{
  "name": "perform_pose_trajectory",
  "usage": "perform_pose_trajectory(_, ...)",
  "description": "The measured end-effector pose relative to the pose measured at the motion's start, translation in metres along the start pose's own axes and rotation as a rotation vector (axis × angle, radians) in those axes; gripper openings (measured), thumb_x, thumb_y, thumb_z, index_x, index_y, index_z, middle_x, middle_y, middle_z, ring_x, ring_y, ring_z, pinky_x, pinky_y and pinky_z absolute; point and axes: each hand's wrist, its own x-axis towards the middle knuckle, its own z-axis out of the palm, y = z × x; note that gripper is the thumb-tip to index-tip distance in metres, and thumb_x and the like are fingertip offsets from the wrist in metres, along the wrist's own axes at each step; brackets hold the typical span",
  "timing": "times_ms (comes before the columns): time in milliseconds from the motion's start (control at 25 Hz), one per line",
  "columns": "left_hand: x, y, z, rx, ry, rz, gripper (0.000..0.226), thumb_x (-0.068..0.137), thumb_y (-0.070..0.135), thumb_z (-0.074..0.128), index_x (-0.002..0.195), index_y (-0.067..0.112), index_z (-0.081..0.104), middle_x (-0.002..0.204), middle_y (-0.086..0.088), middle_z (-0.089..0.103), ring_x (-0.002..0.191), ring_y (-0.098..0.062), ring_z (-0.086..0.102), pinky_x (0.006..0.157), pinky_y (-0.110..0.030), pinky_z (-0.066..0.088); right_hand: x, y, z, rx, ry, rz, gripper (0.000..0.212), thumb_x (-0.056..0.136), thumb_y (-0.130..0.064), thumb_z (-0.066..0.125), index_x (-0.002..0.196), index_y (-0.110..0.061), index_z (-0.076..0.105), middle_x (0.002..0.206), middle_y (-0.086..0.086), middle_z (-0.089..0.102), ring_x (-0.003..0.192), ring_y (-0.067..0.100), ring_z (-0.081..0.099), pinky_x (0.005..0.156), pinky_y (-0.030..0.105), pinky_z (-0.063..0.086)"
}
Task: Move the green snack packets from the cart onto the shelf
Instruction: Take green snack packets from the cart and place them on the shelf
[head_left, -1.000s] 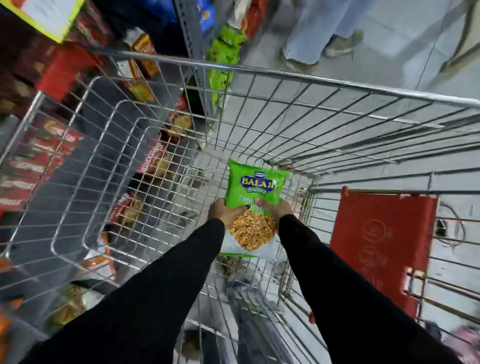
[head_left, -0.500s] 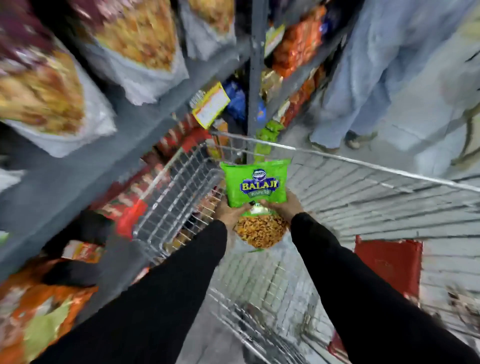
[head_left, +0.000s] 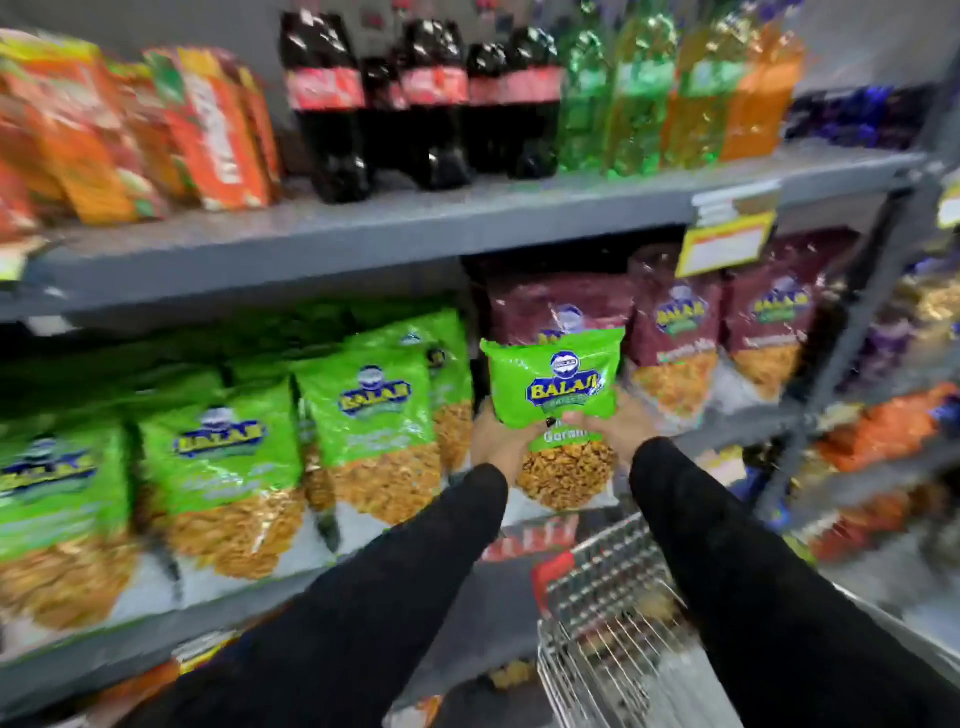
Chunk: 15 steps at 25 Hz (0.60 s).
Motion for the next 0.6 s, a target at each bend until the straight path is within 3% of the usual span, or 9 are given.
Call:
perform_pose_trajectory(80, 0.014, 0.005, -0.025, 0.083, 0.061, -0.025, 0.067, 0.074, 0.017, 0.075, 0.13, -0.001, 0.042, 0.131, -0.018, 0.055, 0.121, -0.028, 0.052, 0.098, -0.032, 0.042, 0.017, -0.008, 0.031, -0.046, -0.017, -0.032, 0.043, 0.069, 0.002, 0.073, 0.11, 0.002, 0.058, 0.097, 0.013, 0.071, 0.075, 0.013, 0.064, 0.085, 0.028, 0.053)
perform_pose_trajectory(200, 0.031, 0.003, -0.044, 0.124, 0.098, -0.112, 0.083, 0.078, 0.022, 0.071, 0.141, -0.002, 0.023, 0.149, -0.019, 0.033, 0.136, -0.029, 0.034, 0.112, -0.035, 0.03, 0.034, -0.012, 0.058, -0.021, -0.084, -0.028, 0.064, 0.065, 0.001, 0.076, 0.123, -0.001, 0.05, 0.121, 0.018, 0.061, 0.105, 0.025, 0.061, 0.098, 0.035, 0.048)
perform_pose_trajectory(280, 0.038, 0.001, -0.044, 0.121, 0.105, -0.144, 0.083, 0.08, 0.021, 0.069, 0.143, -0.002, 0.02, 0.152, -0.017, 0.028, 0.139, -0.03, 0.029, 0.114, -0.036, 0.027, 0.043, -0.009, 0.066, -0.002, -0.107, -0.01, 0.071, 0.066, 0.001, 0.076, 0.129, -0.002, 0.044, 0.123, 0.013, 0.058, 0.108, 0.024, 0.058, 0.089, 0.023, 0.053)
perform_pose_trajectory(440, 0.048, -0.005, -0.038, 0.109, 0.11, -0.166, 0.077, 0.082, 0.019, 0.068, 0.142, -0.002, 0.024, 0.151, -0.017, 0.031, 0.138, -0.029, 0.032, 0.113, -0.036, 0.029, 0.05, -0.002, 0.071, -0.091, -0.029, 0.003, 0.059, 0.066, 0.001, 0.076, 0.12, 0.004, 0.051, 0.119, 0.024, 0.062, 0.089, 0.022, 0.064, 0.09, 0.031, 0.047)
perform_pose_trajectory(600, 0.056, -0.013, -0.036, 0.069, 0.166, -0.172, 0.078, 0.077, 0.018, 0.072, 0.139, -0.001, 0.03, 0.148, -0.017, 0.036, 0.136, -0.03, 0.035, 0.114, -0.04, 0.031, 0.044, -0.007, 0.078, -0.222, 0.045, -0.036, 0.069, 0.069, -0.008, 0.077, 0.127, -0.005, 0.041, 0.113, 0.009, 0.062, 0.106, 0.019, 0.057, 0.091, 0.027, 0.042)
